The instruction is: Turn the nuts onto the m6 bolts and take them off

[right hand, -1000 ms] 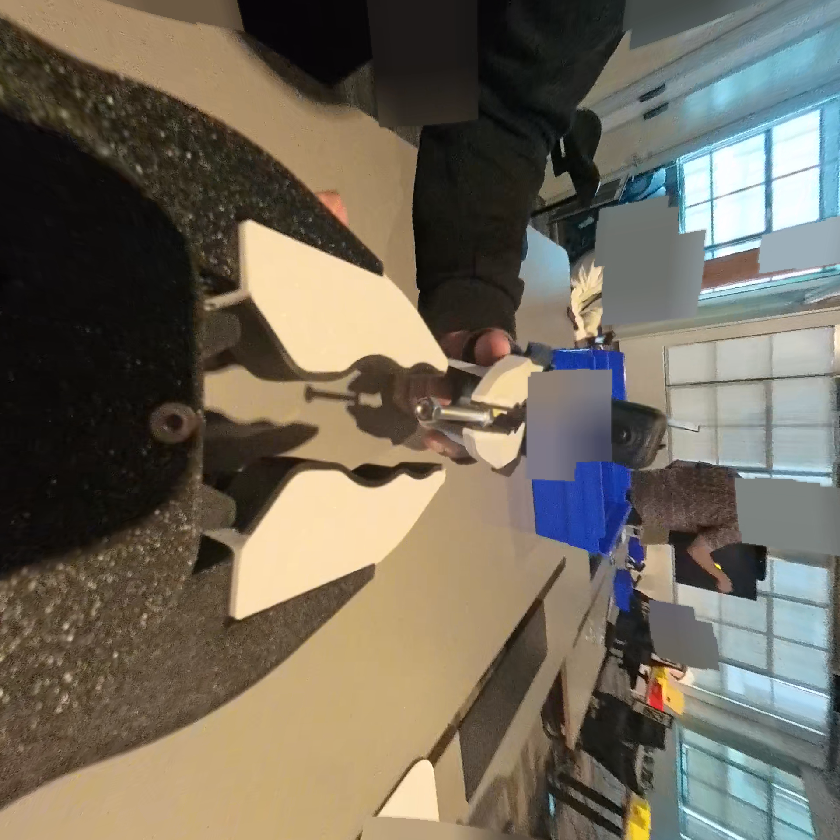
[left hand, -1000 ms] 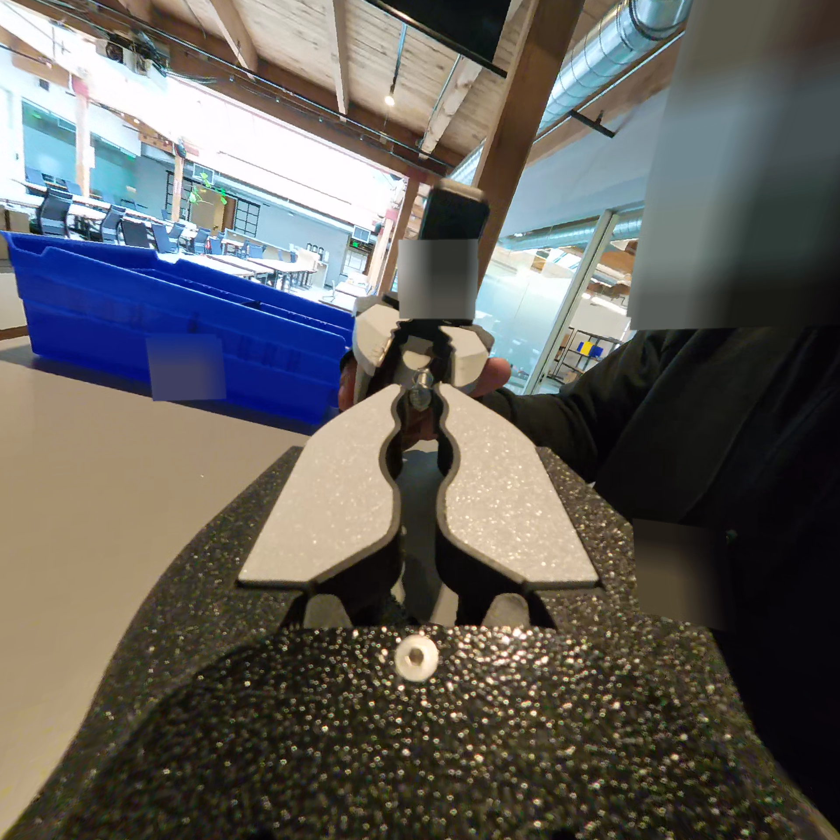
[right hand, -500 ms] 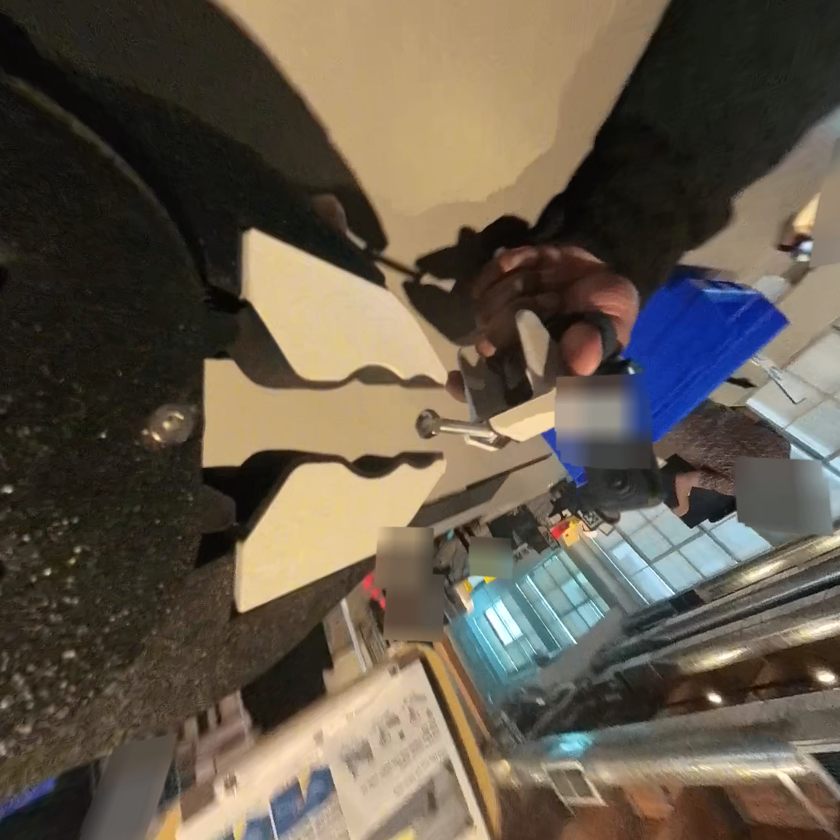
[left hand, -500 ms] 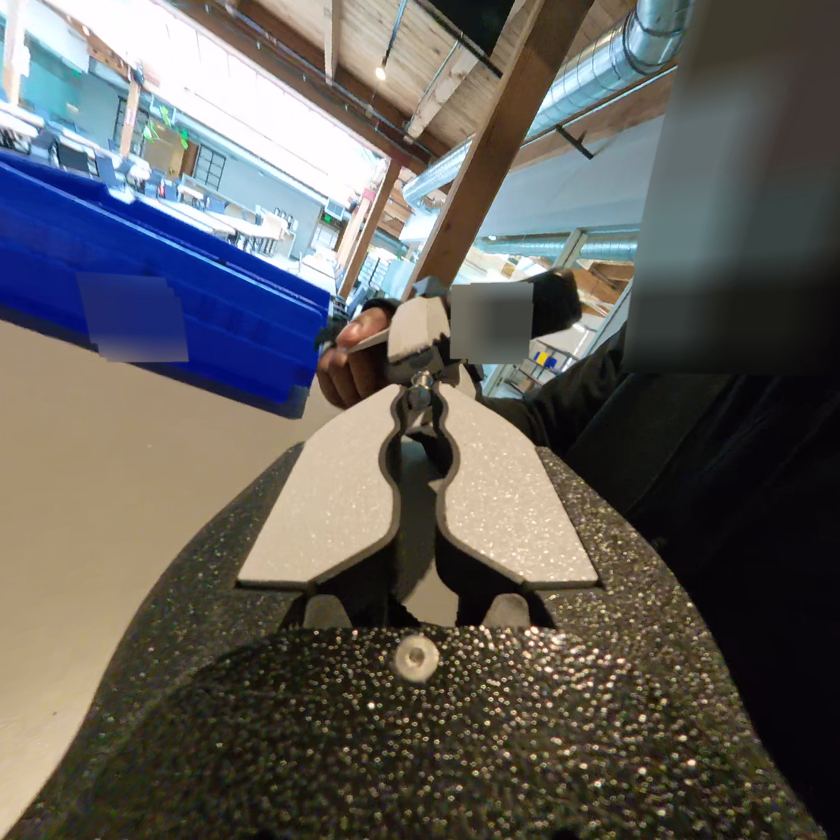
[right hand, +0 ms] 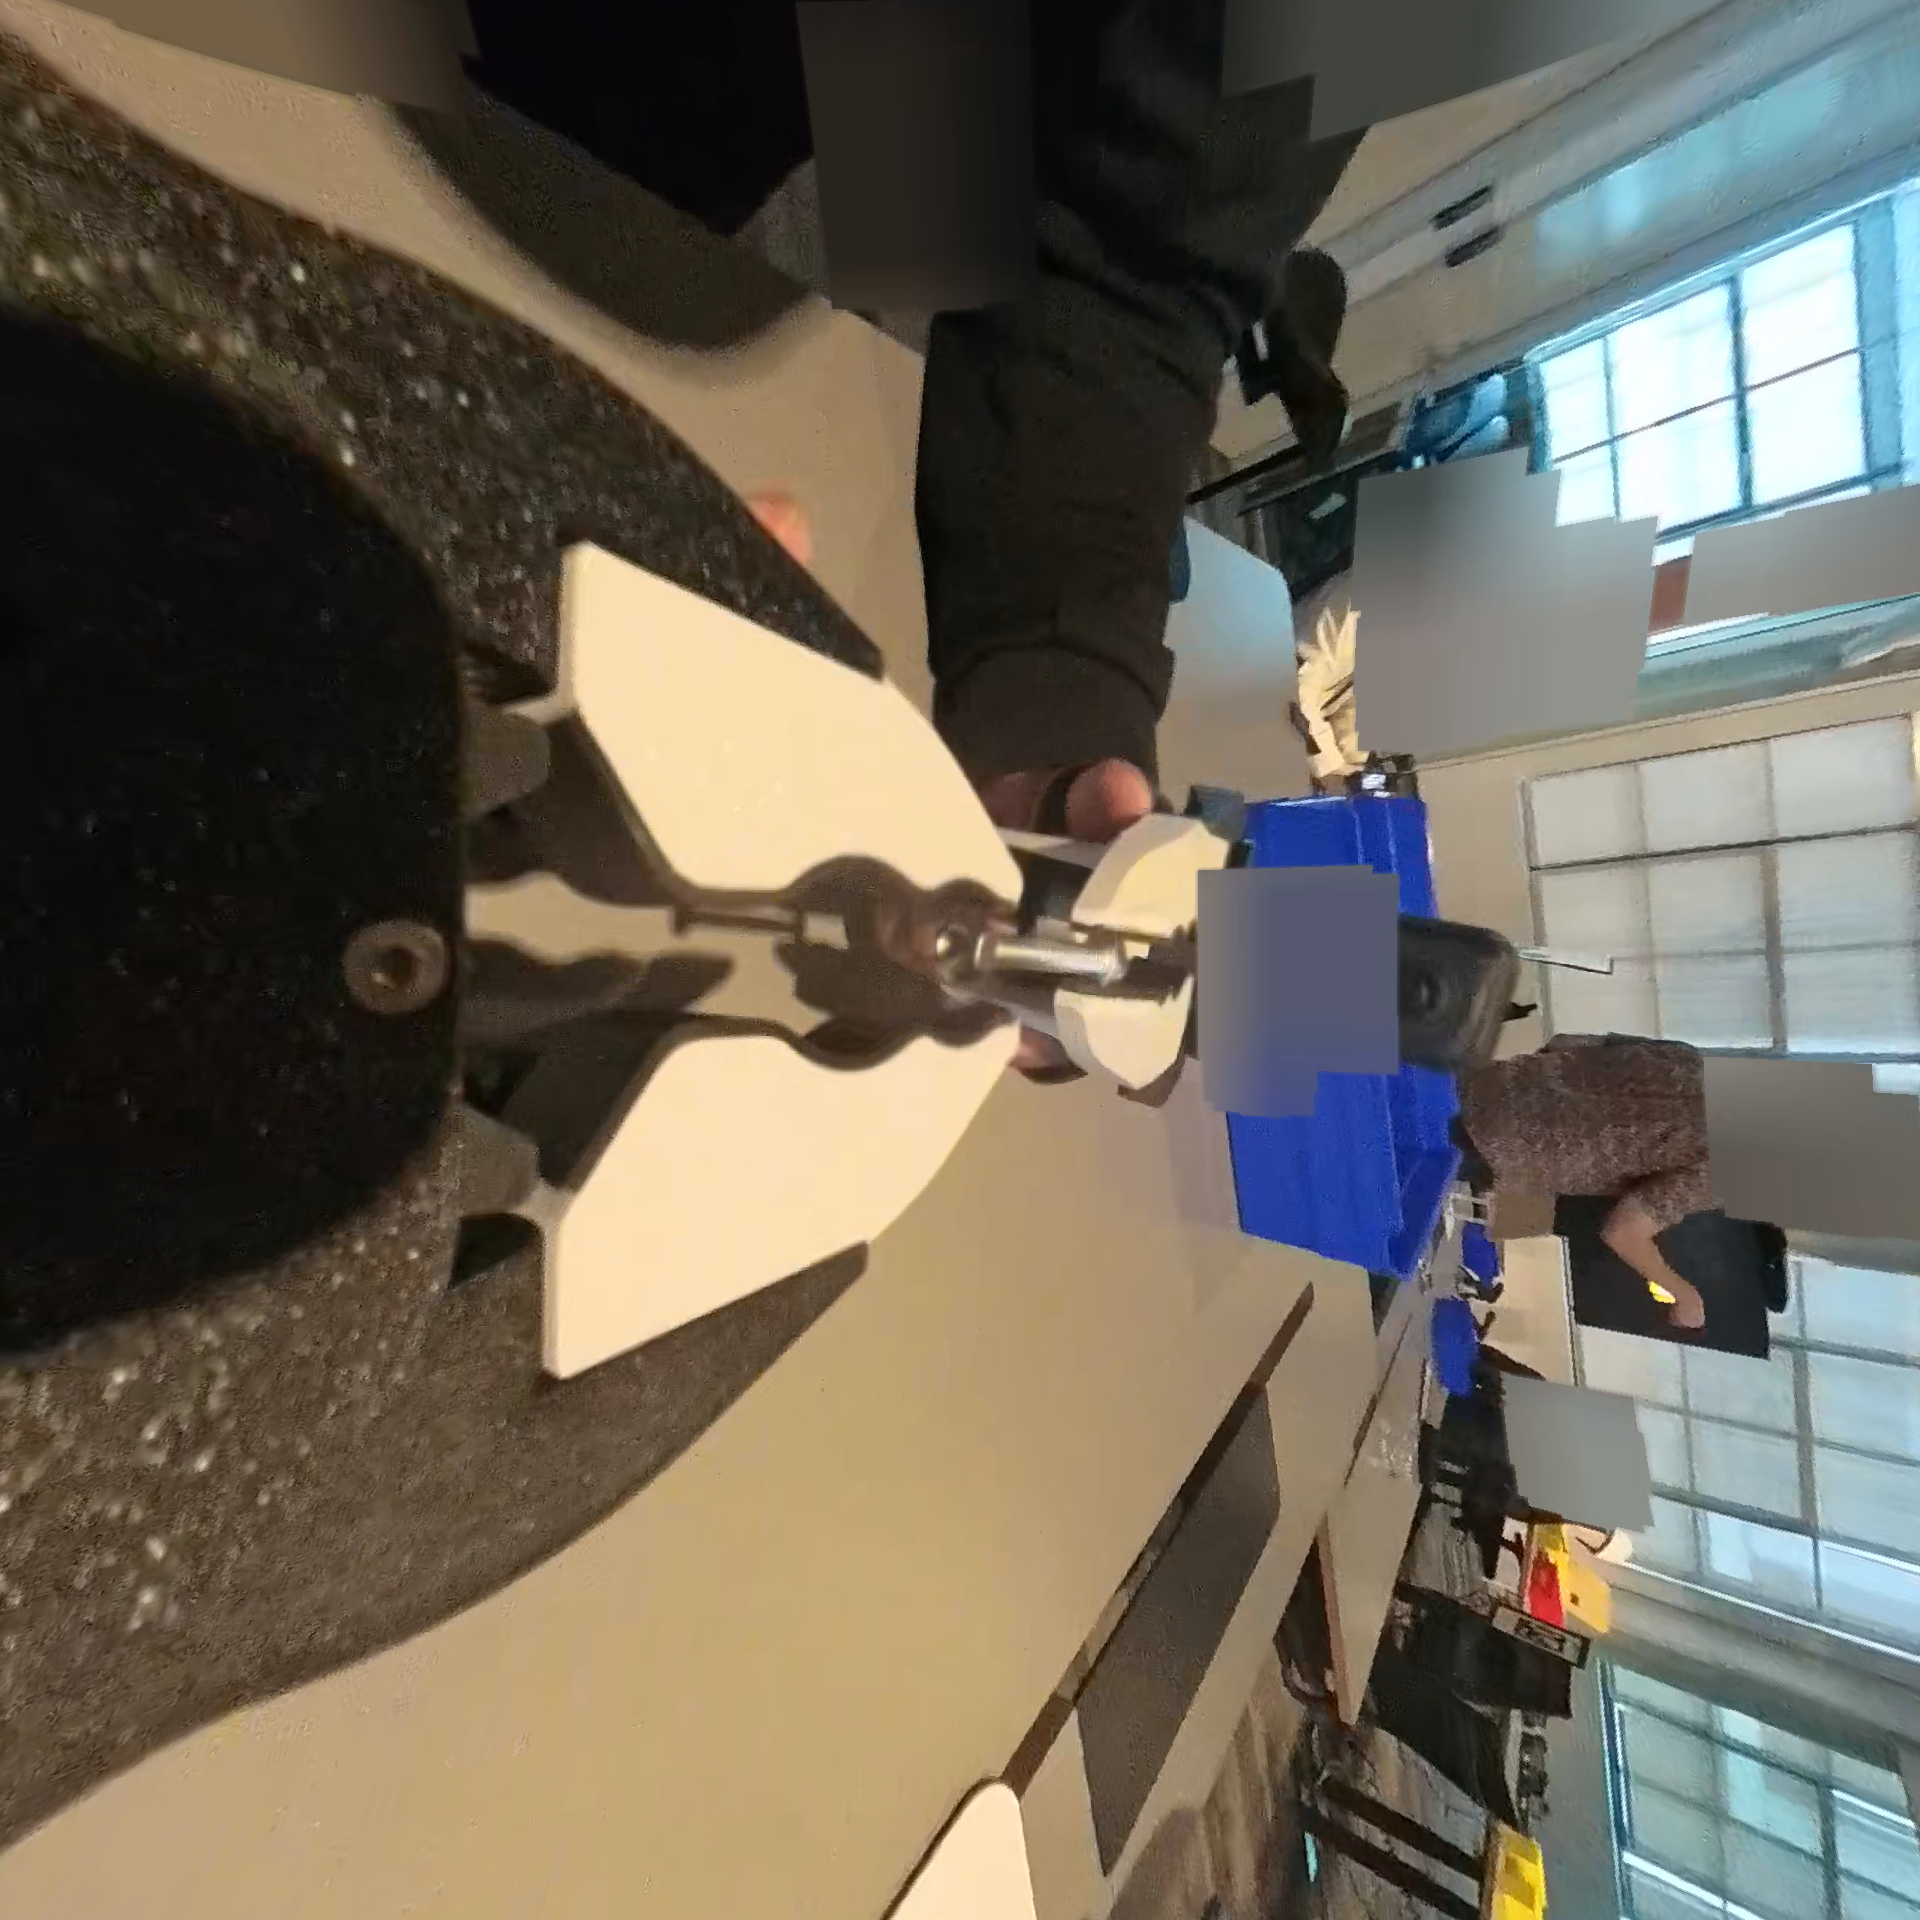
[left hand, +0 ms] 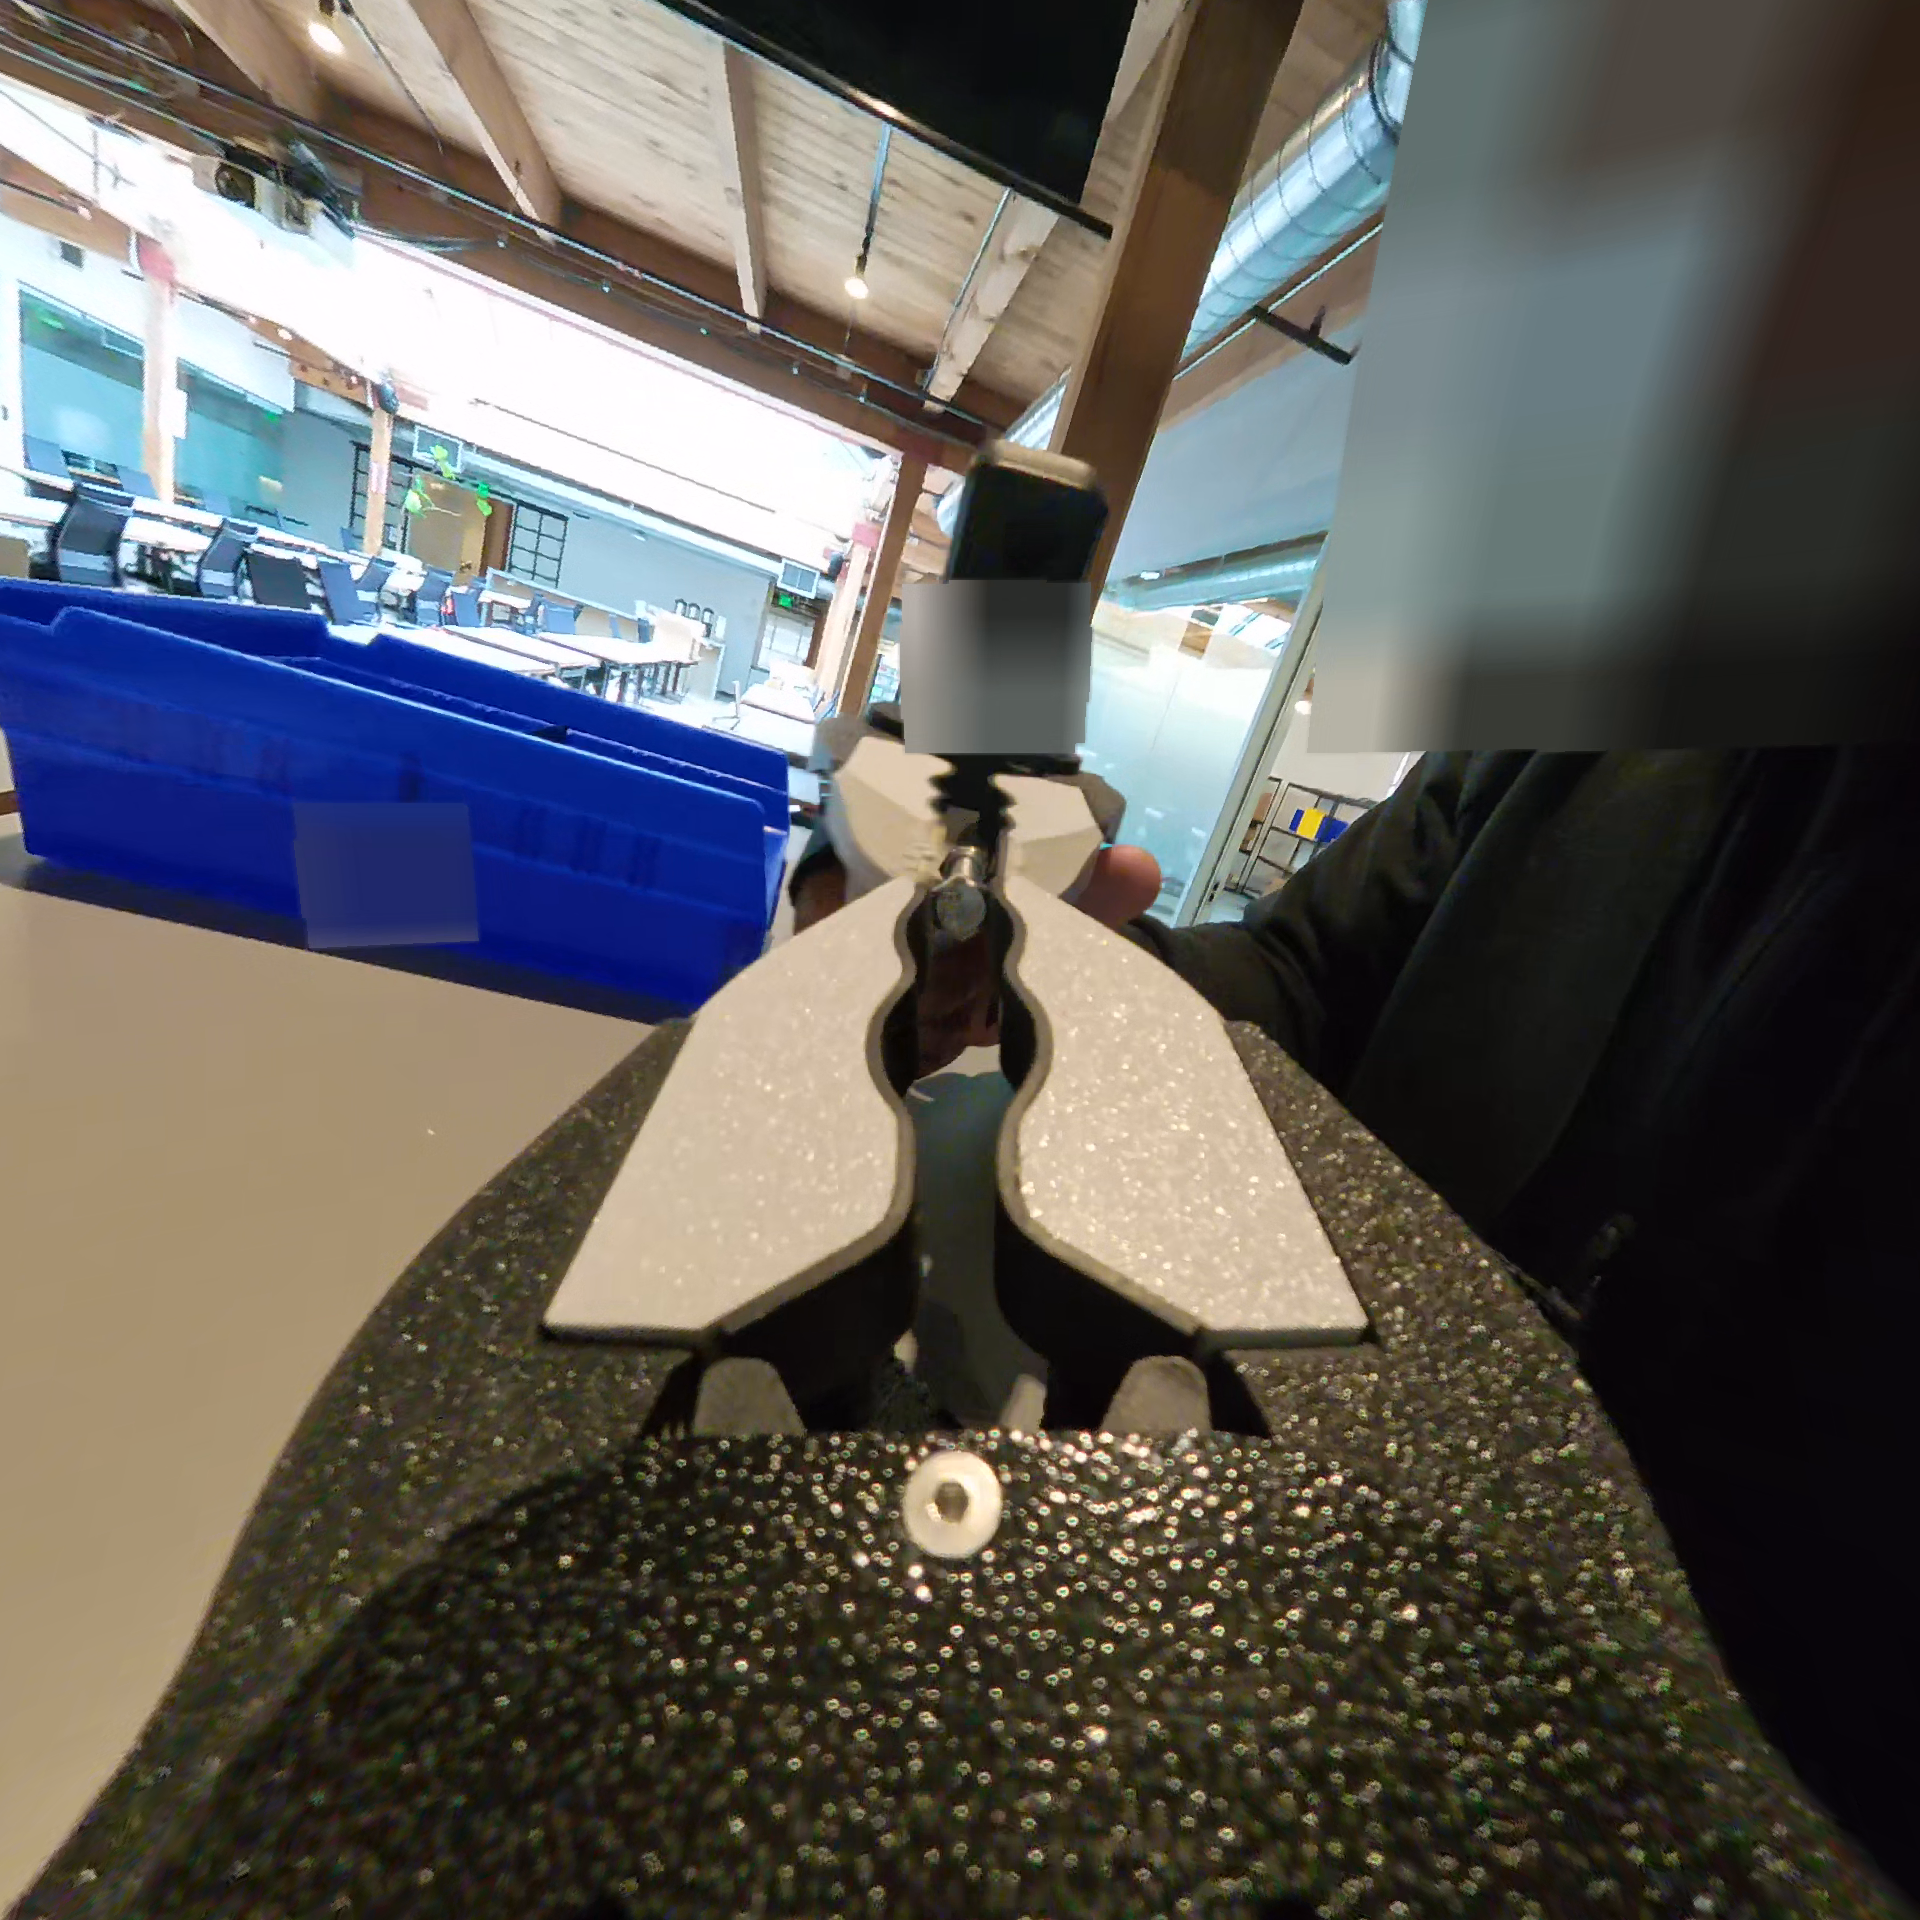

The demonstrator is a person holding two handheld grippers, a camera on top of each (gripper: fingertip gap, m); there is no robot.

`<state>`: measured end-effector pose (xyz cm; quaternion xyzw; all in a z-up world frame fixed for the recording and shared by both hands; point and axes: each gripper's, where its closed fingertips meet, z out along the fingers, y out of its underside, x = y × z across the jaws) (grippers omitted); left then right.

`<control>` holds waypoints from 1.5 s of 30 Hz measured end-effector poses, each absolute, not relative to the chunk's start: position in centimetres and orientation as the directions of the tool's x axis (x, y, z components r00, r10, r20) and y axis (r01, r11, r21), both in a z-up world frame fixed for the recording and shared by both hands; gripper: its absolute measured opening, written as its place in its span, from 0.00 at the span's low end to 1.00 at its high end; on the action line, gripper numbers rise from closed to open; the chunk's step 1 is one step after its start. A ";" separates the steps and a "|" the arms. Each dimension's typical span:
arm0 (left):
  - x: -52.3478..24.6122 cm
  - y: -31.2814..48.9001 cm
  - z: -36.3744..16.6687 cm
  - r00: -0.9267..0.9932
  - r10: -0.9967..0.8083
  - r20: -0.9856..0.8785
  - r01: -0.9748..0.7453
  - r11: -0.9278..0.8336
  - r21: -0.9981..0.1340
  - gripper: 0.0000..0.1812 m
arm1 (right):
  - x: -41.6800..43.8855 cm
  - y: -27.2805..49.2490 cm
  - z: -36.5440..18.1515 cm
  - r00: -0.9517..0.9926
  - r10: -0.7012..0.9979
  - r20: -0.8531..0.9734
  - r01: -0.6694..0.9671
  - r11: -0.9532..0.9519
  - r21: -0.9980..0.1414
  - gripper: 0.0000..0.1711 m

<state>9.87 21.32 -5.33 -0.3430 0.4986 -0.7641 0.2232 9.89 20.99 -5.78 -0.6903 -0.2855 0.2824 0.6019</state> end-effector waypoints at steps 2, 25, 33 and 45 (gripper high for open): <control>9.8 21.2 -5.4 -0.671 -0.674 0.310 -0.014 -0.406 -0.914 0.05 | 9.7 20.8 -6.0 0.676 0.736 0.031 0.124 -0.071 -0.990 0.07; 10.1 21.6 -5.4 -0.630 -0.725 0.277 0.014 -0.367 -0.930 0.05 | 10.2 21.2 -6.1 0.677 0.732 -0.080 0.034 -0.140 -0.989 0.17; 9.9 20.4 -6.4 -0.678 -0.588 0.440 -0.176 -0.452 -0.875 0.05 | 10.5 20.7 -7.2 0.514 0.476 0.714 0.676 0.288 -0.678 0.07; 10.0 21.8 -5.5 -0.634 -0.704 0.320 -0.023 -0.397 -0.917 0.05 | 10.7 21.3 -6.5 0.708 0.698 0.110 0.182 -0.030 -0.983 0.25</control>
